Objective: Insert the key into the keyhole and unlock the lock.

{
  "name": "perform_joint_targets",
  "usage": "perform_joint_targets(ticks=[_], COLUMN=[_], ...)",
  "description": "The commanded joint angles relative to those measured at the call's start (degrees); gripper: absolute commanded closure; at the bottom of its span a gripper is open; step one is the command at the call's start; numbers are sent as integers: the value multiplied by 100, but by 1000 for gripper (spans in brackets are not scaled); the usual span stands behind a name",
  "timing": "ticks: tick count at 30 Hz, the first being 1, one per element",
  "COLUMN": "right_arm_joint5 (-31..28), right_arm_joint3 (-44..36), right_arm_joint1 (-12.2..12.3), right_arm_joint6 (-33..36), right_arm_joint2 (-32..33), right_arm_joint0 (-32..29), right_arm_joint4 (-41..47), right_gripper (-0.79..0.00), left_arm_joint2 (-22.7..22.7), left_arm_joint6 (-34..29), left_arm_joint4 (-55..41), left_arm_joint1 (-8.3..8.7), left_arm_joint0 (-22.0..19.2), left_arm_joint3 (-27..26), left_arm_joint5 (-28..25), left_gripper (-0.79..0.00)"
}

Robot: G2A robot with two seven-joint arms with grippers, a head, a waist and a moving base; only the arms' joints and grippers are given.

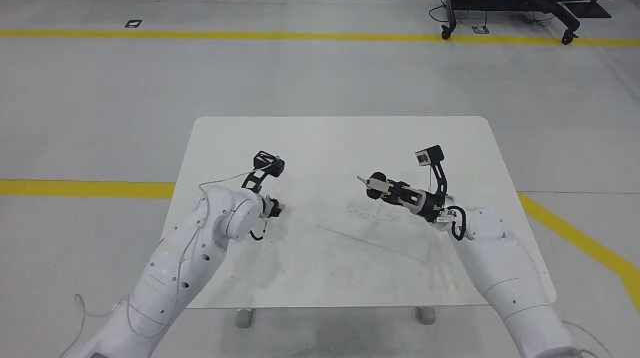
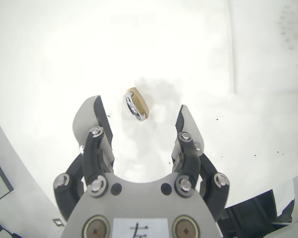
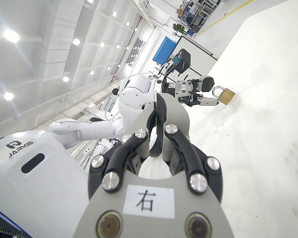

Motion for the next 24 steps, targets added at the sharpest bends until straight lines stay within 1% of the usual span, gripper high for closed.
perform_joint_targets(ticks=[1, 11, 12, 18, 22, 24], right_arm_joint5=[0, 0, 0, 0, 0, 0], right_arm_joint3=[0, 0, 0, 0, 0, 0], right_arm_joint1=[0, 0, 0, 0, 0, 0], right_arm_joint6=[0, 0, 0, 0, 0, 0], right_arm_joint2=[0, 0, 0, 0, 0, 0], right_arm_joint0=[0, 0, 0, 0, 0, 0], right_arm_joint4=[0, 0, 0, 0, 0, 0], right_gripper=[0, 0, 0, 0, 0, 0], left_arm_joint2=[7, 9, 24, 115, 133, 122], left_arm_joint6=[24, 53, 25, -39, -62, -61], left_arm_joint4=[-12, -10, 6, 194, 246, 258], left_arm_joint1=[-15, -64, -70, -124, -155, -164], left_arm_joint0=[-18, -1, -3, -70, -107, -110], left_arm_joint3=[61, 102, 106, 216, 271, 281], left_arm_joint5=[10, 58, 59, 265, 346, 357], left_gripper=[-406, -286, -231, -240, -225, -132])
